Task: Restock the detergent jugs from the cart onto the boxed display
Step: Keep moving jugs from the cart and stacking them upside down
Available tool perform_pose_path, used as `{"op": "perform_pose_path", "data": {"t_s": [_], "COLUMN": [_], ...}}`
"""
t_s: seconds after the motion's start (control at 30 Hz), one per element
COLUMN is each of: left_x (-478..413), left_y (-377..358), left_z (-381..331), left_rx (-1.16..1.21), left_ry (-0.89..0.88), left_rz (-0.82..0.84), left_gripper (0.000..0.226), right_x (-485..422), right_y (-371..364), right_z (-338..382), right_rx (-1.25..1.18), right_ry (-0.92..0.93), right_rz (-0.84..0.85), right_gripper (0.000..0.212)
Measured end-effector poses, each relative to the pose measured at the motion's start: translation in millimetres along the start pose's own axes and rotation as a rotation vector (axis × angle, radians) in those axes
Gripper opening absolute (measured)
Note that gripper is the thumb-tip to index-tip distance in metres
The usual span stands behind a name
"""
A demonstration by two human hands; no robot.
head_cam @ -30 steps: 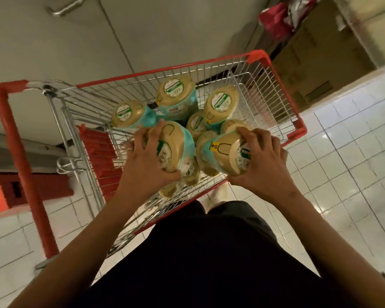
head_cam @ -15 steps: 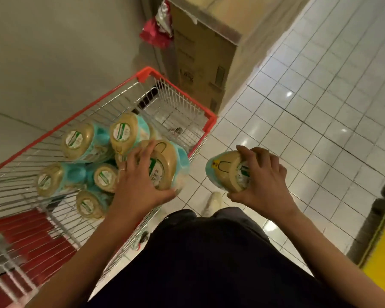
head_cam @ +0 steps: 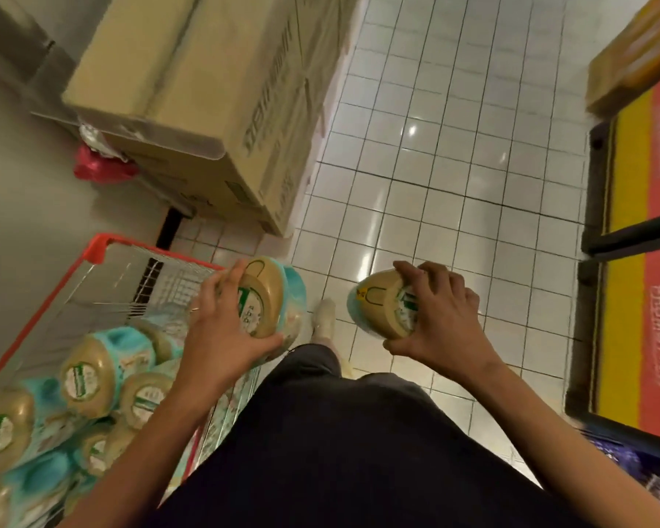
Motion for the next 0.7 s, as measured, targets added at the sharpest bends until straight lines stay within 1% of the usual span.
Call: {"op": "perform_pose_path", "data": {"t_s": [0.13, 0.37, 0.53, 0.7], "left_x": [-70.1, -208.1, -300.7, -375.2], "left_y": [3.2, 17.2, 36.4, 55.8], "left_z": [-37.3, -100.3, -150.2, -194.7], "left_rx": [-0.021, -0.002, -0.004, 0.004], "left_ry": [-0.081, -0.197, -0.297, -0.335], "left_rz": [0.079, 0.144, 0.146, 0.139], "left_gripper": [0.132, 0.127, 0.12, 0.122], "right_x": [-46.9, -149.4, -218.5, -281.5], "right_y": [20.6, 69.0, 112.1, 150.8], "right_z": [-19.6, -34.8, -43.0, -55.5], "right_rx": [-0.032, -0.092, -0.1, -0.095], "right_ry": [-0.083, -0.209, -0.279, -0.301], "right_rz": [-0.019, -0.088, -0.122, -0.128], "right_gripper": [0.121, 0.119, 0.119, 0.122]}}
Point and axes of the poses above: each hand's wrist, its own x-axis away from the middle knuckle, its own y-axis out of the back of the hand, z = x × y, the point moved 2 cm from there along -x, towards the middle knuckle, and after that the axes turned 2 degrees about -z, right-handed, at the moved point
